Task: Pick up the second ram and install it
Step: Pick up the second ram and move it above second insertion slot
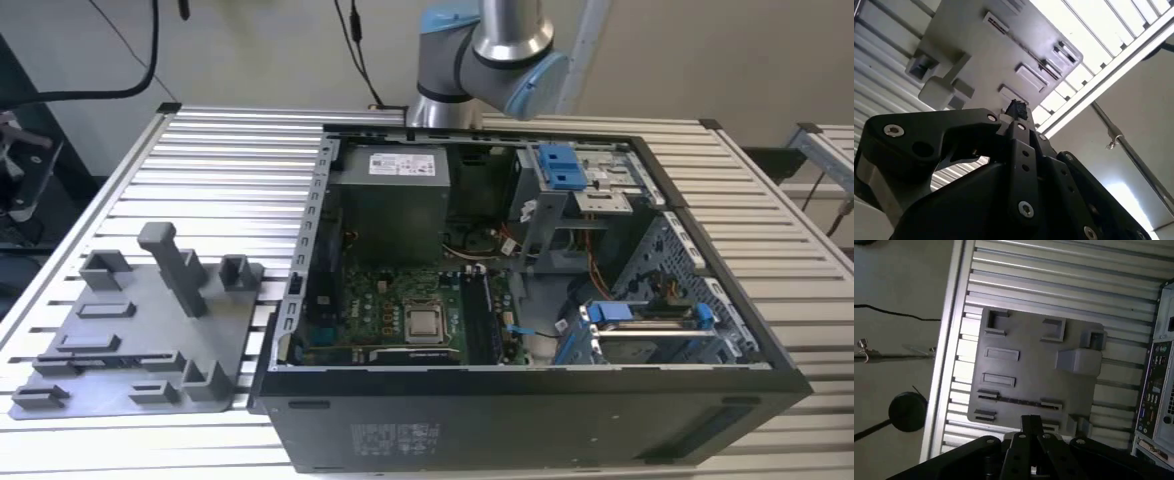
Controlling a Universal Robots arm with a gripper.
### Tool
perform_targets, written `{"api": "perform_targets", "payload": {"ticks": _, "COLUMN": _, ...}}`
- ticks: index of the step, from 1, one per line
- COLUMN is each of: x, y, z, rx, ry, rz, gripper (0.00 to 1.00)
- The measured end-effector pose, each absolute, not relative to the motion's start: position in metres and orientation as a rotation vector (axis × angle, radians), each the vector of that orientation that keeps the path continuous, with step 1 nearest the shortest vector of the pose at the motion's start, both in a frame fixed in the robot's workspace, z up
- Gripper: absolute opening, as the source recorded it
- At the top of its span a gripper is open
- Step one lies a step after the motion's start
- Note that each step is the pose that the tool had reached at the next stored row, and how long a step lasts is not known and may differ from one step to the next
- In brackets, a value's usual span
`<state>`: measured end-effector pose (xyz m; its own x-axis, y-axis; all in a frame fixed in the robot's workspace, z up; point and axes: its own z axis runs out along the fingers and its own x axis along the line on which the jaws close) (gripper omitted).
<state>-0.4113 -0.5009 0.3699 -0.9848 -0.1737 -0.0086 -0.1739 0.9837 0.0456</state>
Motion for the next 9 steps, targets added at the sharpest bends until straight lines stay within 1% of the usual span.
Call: {"api": "perform_targets", "payload": {"ticks": 9, "x": -0.4113, "y": -0.5009, "z": 0.3699, "rx": -0.530, "ry": 3.095, "rz": 0.073, "gripper": 0.11}}
